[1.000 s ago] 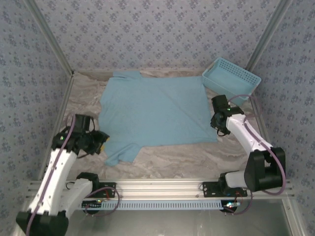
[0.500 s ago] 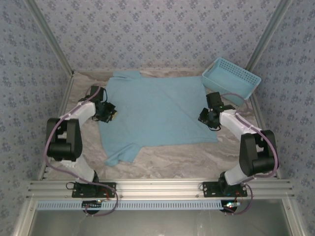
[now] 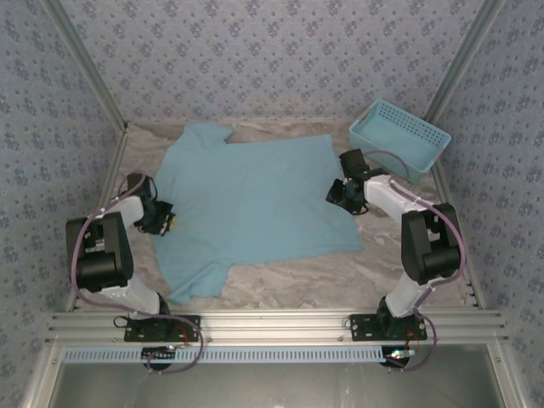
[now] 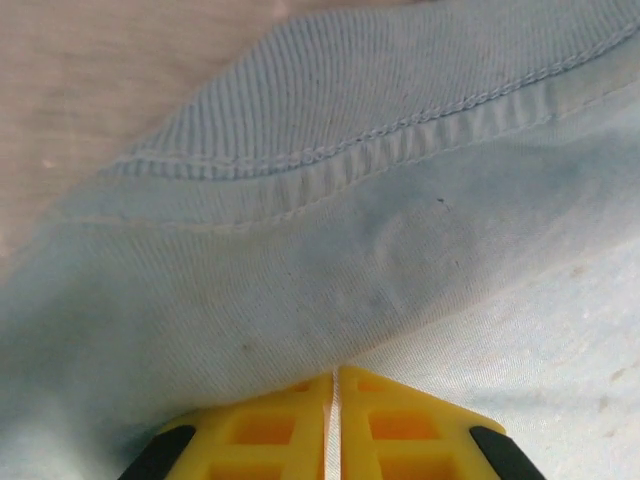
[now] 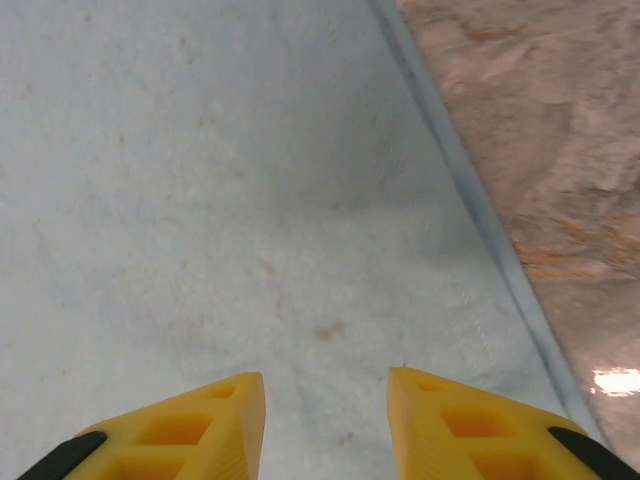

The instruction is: Fold and stack the t-shirts

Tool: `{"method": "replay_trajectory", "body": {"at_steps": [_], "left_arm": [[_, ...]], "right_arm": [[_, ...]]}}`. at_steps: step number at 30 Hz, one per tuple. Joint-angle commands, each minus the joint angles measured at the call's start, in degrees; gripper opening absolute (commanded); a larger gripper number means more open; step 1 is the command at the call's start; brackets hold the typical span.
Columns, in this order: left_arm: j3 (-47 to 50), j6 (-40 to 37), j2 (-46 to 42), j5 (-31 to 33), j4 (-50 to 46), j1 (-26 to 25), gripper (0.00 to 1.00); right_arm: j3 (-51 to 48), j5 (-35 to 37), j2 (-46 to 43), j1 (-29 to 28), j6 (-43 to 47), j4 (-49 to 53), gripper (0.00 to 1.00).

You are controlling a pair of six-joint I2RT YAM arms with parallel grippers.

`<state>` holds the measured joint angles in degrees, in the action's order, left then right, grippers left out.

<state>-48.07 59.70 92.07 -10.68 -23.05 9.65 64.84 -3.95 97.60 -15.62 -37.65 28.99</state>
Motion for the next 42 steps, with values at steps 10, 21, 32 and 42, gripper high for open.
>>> {"method": "replay_trajectory", "body": {"at_steps": [10, 21, 32, 42], "left_arm": [[-6.3, -3.8, -0.6, -0.3, -3.0, -3.8, 0.30], [-17.6, -8.5, 17.0, -8.2, -3.2, -8.5, 0.26], [-37.8, -12.0, 25.1, -2.6, -11.5, -10.3, 0.35], [-13.2, -11.1, -5.0, 4.3, -22.8, -12.2, 0.45]], "right_arm": [[12.8, 1.6, 14.1, -4.6, 1.1, 5.1, 0.39], [19.1, 1.6, 22.3, 0.1, 1.1, 12.7, 0.37], [36.7, -2.0, 31.7, 5.8, 5.4, 18.0, 0.40], [21.7, -1.5, 9.3, 4.4, 3.7, 10.4, 0.46]]}}
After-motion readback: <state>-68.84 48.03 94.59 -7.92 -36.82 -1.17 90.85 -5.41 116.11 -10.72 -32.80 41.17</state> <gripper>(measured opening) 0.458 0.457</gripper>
